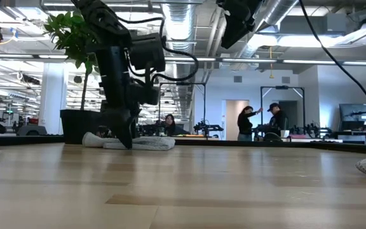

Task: Fold microfiber towels
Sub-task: Stack the top grey microfiber cloth on top of the green microfiber cloth into the bin

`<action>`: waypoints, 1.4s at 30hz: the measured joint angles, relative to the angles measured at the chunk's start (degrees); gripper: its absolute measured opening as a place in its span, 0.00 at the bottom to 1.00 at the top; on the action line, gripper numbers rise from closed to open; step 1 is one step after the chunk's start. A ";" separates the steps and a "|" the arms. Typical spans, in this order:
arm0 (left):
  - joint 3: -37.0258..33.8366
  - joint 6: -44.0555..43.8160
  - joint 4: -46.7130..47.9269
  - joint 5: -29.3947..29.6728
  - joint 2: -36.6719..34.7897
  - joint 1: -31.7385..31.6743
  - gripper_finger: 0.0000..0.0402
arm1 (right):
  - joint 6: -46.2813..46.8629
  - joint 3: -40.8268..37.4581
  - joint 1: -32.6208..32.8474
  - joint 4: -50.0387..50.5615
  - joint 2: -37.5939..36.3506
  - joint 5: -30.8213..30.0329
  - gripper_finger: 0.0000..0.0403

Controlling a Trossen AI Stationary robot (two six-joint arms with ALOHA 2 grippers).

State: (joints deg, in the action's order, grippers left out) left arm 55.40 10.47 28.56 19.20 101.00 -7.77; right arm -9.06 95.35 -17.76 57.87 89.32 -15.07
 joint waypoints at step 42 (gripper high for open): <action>11.52 -50.03 39.89 -16.55 -23.53 34.89 0.00 | 0.63 0.00 2.17 3.53 0.00 0.17 0.55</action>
State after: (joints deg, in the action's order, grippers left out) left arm 66.92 -39.57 68.45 2.65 77.48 27.12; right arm -8.43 95.35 -15.59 61.41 89.32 -14.90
